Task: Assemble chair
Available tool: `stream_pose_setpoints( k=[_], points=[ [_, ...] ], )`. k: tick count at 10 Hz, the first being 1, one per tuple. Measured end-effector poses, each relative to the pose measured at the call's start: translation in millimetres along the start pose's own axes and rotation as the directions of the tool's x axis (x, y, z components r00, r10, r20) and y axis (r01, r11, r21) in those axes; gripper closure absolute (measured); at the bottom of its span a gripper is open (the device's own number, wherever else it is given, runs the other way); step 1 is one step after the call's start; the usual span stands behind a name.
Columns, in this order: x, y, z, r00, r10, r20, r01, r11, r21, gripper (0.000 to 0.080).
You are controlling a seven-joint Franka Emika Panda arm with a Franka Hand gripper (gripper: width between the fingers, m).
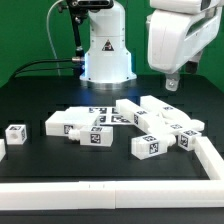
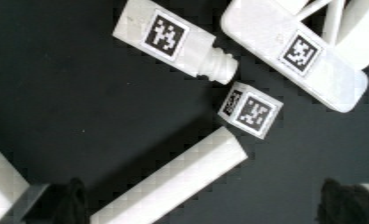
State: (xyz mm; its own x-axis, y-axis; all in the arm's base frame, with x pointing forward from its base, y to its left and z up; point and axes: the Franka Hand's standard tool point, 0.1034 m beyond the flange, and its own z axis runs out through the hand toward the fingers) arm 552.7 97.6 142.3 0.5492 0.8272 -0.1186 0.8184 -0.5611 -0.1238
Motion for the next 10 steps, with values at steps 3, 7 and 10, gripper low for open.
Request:
stream_pose_setpoints(
  k=[3, 7, 10],
  points=[
    [0.1, 0.0, 0.1, 1.0, 0.0, 0.0, 0.0, 1.0, 0.0, 0.015],
    [-23.3, 13.2, 26.5, 0.998, 0.015, -0.069, -0.021, 0.996, -0.088, 0.015],
    [-27.4, 17.6, 28.7, 0.997, -0.038, -0.065, 0.031, 0.993, -0.111, 0.015]
  ],
)
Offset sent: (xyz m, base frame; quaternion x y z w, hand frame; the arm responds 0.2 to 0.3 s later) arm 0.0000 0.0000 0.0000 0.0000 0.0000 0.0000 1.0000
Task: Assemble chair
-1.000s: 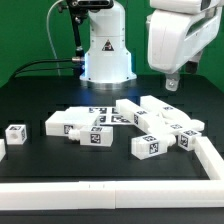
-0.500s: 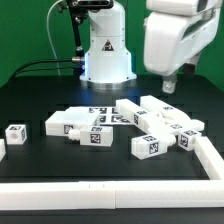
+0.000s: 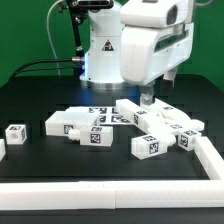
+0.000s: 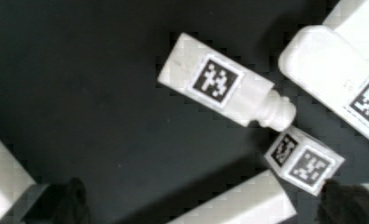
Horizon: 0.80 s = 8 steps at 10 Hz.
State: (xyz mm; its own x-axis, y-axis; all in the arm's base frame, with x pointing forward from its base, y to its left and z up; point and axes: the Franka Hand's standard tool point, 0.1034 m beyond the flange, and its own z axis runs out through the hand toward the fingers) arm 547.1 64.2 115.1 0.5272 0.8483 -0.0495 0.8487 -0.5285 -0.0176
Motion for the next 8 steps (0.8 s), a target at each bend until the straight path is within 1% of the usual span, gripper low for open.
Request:
stream_pose_setpoints(
  k=[2, 3, 4, 5, 6, 7, 8],
  points=[
    [-1.6, 0.4, 0.8, 1.0, 0.006, 0.001, -0.006, 1.0, 0.001, 0.015],
    [-3.9, 0.3, 0.5, 0.997, 0.081, 0.002, -0.081, 0.997, 0.002, 0.015],
    [-7.2, 0.5, 3.4, 0.99, 0.141, 0.004, -0.141, 0.99, 0.009, 0.015],
    [-11.9, 2.3, 7.2, 0.977, 0.214, -0.004, -0.214, 0.976, 0.032, 0.015],
    [-12.6, 1.8, 9.8, 0.949, 0.314, -0.01, -0.313, 0.948, 0.057, 0.015],
    [-11.7, 1.4, 9.7, 0.95, 0.313, -0.01, -0.312, 0.948, 0.054, 0.015],
    [-11.1, 0.7, 10.1, 0.926, 0.377, -0.007, -0.375, 0.925, 0.058, 0.015]
  ],
)
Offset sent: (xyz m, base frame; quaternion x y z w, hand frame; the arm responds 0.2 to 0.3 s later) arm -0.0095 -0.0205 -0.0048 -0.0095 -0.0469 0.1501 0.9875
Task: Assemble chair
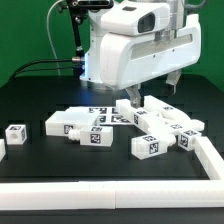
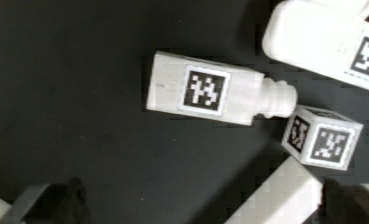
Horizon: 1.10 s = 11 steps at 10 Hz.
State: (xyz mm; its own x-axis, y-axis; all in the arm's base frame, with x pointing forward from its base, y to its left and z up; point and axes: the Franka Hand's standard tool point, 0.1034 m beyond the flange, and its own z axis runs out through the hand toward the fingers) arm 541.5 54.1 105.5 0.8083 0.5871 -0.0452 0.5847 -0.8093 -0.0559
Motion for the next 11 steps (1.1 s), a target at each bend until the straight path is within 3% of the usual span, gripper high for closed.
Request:
stream_pose_setpoints(
  k=[2, 3, 5, 8, 9, 10, 11],
  points=[
    [0.4, -1.0, 0.7, 0.989, 0.15, -0.002, -0.15, 0.989, 0.008, 0.015],
    [0.6, 1.2, 5.1, 0.925, 0.38, 0.009, -0.381, 0.925, 0.021, 0.015],
    [1.1, 5.6, 18.2, 0.734, 0.678, 0.026, -0.677, 0.73, 0.088, 0.015],
    [0.5, 5.7, 21.4, 0.637, 0.771, 0.017, -0.768, 0.633, 0.095, 0.015],
    [0.2, 4.5, 23.2, 0.559, 0.829, 0.033, -0.827, 0.553, 0.104, 0.015],
    [-6.0, 4.3, 33.8, 0.388, 0.917, 0.093, -0.918, 0.376, 0.127, 0.015],
    [-8.3, 2.5, 43.1, 0.261, 0.958, 0.121, -0.962, 0.249, 0.111, 0.015]
  ],
)
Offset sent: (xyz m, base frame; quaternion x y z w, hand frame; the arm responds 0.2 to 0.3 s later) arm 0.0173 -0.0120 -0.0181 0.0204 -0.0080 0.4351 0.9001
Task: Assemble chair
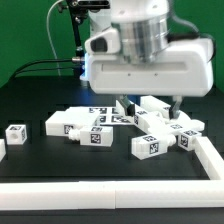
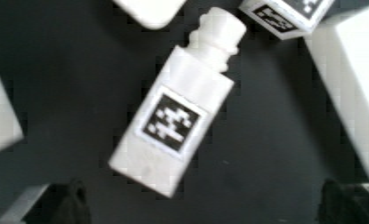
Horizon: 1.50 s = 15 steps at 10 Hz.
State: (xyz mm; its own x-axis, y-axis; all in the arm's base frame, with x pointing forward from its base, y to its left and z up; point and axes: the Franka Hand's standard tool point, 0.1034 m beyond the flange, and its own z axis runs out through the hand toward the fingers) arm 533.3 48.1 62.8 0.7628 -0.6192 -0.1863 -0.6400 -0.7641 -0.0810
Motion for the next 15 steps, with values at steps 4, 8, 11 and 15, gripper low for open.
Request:
stream_pose_setpoints(
  k=[4, 8, 11, 15],
  points=[
    [-4.6, -4.1, 46.9, 0.975, 0.22, -0.008, -0.22, 0.976, -0.003, 0.015],
    [-7.9, -6.7, 52.9, 0.98, 0.199, -0.011, -0.199, 0.98, -0.004, 0.0395],
    [-7.9, -7.0, 52.7, 0.982, 0.191, -0.011, -0.191, 0.982, -0.003, 0.0517],
    [-2.3, -23.2, -6.0, 0.998, 0.063, 0.021, -0.063, 0.998, 0.02, 0.0517]
  ],
)
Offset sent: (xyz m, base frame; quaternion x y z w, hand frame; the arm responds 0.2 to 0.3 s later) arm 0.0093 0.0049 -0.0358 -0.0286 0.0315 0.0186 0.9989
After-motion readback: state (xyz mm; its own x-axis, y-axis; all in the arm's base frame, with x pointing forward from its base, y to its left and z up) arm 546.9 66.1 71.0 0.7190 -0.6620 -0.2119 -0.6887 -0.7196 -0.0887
